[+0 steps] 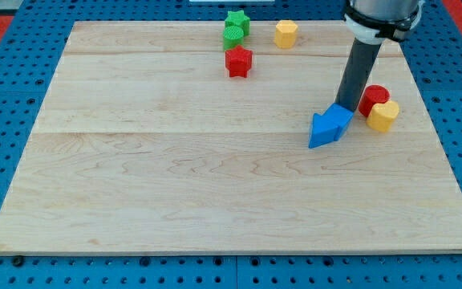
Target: Place the red circle below the red star
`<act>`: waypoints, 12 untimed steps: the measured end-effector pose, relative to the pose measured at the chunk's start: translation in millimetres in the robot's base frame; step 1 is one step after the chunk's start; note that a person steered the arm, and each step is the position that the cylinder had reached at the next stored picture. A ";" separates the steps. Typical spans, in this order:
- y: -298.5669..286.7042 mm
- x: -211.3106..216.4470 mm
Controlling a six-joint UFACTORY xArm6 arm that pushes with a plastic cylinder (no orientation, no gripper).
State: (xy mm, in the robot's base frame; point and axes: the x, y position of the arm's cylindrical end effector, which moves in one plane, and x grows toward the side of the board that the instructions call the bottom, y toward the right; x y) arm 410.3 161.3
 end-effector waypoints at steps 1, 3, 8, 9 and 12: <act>0.4 26.9; 68.1 49.5; 52.0 -24.7; 26.7 -10.7; -83.8 -14.9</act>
State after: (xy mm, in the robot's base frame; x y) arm 395.3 77.5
